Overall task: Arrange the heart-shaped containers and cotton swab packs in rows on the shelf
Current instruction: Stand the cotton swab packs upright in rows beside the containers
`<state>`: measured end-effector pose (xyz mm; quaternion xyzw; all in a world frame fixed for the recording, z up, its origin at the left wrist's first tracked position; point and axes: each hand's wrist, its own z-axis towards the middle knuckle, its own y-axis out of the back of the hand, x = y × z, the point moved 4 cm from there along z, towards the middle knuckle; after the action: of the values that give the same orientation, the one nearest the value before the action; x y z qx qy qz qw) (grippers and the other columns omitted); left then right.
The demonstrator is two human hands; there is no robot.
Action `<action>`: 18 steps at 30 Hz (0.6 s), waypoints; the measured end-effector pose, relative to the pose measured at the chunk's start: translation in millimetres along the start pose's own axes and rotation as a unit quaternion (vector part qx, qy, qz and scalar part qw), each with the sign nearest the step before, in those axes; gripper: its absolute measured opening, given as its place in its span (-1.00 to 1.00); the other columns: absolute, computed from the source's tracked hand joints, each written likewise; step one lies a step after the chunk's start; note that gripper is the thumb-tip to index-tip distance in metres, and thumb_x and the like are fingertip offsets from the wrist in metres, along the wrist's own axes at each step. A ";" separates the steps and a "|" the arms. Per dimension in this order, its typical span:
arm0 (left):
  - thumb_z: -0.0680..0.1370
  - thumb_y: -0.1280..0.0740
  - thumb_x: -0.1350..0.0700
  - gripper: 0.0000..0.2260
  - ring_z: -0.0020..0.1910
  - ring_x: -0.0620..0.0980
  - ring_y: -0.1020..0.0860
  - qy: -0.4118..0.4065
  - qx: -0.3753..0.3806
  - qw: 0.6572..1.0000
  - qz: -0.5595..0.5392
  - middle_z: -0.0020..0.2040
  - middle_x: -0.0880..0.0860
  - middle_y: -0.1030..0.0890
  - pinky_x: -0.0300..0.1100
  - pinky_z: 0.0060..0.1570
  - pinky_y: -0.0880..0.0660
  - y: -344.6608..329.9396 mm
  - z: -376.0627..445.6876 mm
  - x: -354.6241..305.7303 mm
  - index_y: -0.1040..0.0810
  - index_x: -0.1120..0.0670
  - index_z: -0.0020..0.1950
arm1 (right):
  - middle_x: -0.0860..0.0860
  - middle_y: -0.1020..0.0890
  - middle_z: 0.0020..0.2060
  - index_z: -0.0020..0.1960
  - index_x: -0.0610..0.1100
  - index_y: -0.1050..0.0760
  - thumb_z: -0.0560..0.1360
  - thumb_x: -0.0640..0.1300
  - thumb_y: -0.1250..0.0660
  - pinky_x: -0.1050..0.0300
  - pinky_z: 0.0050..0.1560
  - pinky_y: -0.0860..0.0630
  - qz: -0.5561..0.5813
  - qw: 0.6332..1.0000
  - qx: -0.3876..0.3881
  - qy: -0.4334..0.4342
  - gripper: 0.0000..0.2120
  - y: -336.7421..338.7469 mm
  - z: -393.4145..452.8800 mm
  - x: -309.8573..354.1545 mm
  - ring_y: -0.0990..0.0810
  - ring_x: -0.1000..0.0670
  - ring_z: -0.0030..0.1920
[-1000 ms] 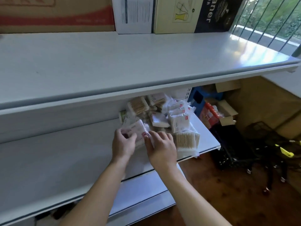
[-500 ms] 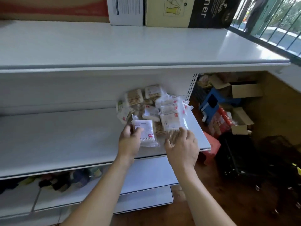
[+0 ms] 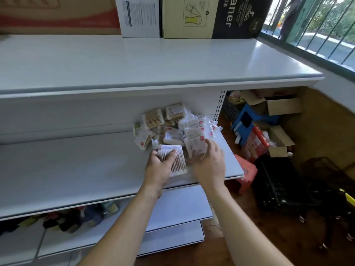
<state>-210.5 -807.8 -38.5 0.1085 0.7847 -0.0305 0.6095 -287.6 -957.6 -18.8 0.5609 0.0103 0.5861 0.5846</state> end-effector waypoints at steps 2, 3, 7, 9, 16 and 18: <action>0.44 -0.52 -0.12 -0.67 -0.06 0.03 -0.68 -0.002 -0.009 1.000 -0.002 -0.04 0.04 -0.69 0.02 0.04 -0.62 3.8 2.0 -1.2 -0.50 0.03 0.01 | -0.10 -0.49 0.24 0.35 -0.16 -0.39 0.48 0.09 -0.39 -0.05 0.20 -0.42 -0.067 0.997 0.041 -0.011 -0.46 -10.8 14.0 -5.1 -0.43 -0.16 0.22; 0.43 -0.52 -0.13 -0.65 -0.07 0.02 -0.68 0.000 -0.011 1.000 -0.001 -0.05 0.03 -0.69 0.05 0.04 -0.63 5.8 2.7 -1.7 -0.50 0.03 0.01 | -0.09 -0.48 0.20 0.33 -0.14 -0.38 0.45 0.13 -0.39 -0.04 0.19 -0.42 -0.100 0.993 0.055 -0.010 -0.43 -17.1 18.1 -5.9 -0.43 -0.16 0.20; 0.44 -0.51 -0.14 -0.61 -0.06 0.00 -0.67 0.016 -0.021 1.000 0.008 -0.03 0.01 -0.68 -0.02 0.06 -0.61 10.7 4.8 -2.9 -0.49 0.04 0.10 | -0.08 -0.49 0.10 0.24 -0.11 -0.37 0.43 0.04 -0.35 -0.04 0.09 -0.43 -0.147 0.987 0.064 -0.027 -0.55 -24.9 27.0 -6.2 -0.48 -0.16 0.10; 0.41 -0.50 -0.20 -0.53 -0.02 0.00 -0.66 0.019 -0.030 0.999 0.017 0.01 0.00 -0.68 -0.07 0.08 -0.58 11.6 7.4 -6.1 -0.49 0.05 0.16 | -0.07 -0.51 0.11 0.22 -0.11 -0.39 0.40 0.02 -0.35 -0.07 0.04 -0.46 -0.121 0.992 0.035 -0.009 -0.55 -17.3 25.9 -6.8 -0.49 -0.16 0.07; 0.56 -0.35 -0.21 -0.64 -0.26 -0.10 -0.68 0.061 0.047 0.995 -0.061 0.08 -0.05 -0.64 -0.12 -0.44 -0.60 -14.4 1.7 -28.8 -0.48 0.04 0.15 | -0.03 -0.45 0.39 0.25 -0.18 -0.47 0.31 -0.16 -0.43 0.08 0.20 -0.49 0.088 0.970 0.060 0.219 -0.48 14.9 7.2 8.1 -0.38 -0.06 0.40; 0.42 -0.36 -0.41 -0.41 -0.16 -0.14 -0.69 0.065 0.105 0.990 -0.071 0.07 -0.12 -0.64 -0.03 -0.27 -0.66 -24.2 -3.9 -35.5 -0.51 0.04 0.18 | -0.02 -0.43 0.43 0.24 -0.18 -0.50 0.34 -0.17 -0.41 0.06 0.29 -0.48 0.106 0.957 0.089 0.255 -0.53 18.6 0.9 11.5 -0.35 -0.03 0.46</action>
<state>-210.9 -835.4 -5.4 0.1181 0.8207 -0.1489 0.5388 -295.9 -956.1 1.5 0.4403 0.1518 0.7649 0.4451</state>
